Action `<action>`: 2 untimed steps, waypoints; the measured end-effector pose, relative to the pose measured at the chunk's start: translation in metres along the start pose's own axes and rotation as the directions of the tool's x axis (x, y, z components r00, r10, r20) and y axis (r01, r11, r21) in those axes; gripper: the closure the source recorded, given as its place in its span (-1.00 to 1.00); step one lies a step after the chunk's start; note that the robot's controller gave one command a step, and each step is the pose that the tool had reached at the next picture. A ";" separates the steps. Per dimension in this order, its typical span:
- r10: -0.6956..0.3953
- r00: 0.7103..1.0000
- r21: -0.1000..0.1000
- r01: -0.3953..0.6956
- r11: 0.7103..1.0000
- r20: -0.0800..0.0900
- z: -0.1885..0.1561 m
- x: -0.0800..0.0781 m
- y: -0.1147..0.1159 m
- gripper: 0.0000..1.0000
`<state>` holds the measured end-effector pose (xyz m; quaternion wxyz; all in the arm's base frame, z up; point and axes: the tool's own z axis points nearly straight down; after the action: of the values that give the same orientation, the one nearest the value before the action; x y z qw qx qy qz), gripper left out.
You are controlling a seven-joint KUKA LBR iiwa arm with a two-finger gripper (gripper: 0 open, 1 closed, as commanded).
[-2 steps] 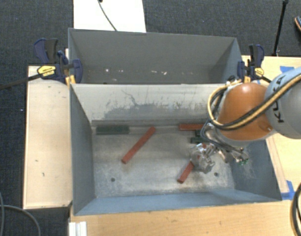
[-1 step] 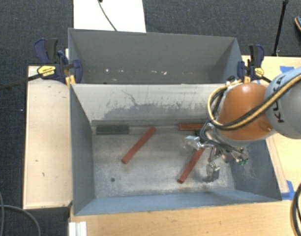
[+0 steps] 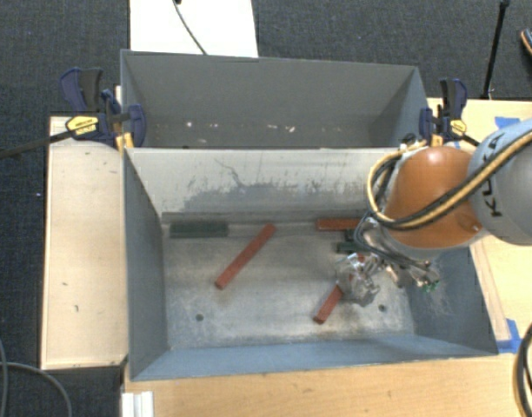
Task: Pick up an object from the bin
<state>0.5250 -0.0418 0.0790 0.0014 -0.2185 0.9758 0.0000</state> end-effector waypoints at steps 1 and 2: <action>-0.001 1.000 0.000 0.001 1.000 0.000 0.000 0.000 0.000 -1.00; -0.268 0.964 0.001 0.268 0.964 0.003 -0.056 -0.010 0.015 -1.00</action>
Offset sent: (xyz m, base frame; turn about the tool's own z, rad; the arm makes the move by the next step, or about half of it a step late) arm 0.0000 0.0000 0.0000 0.0000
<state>0.5280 -0.0240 0.1351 0.0030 -0.3482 0.9374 -0.0004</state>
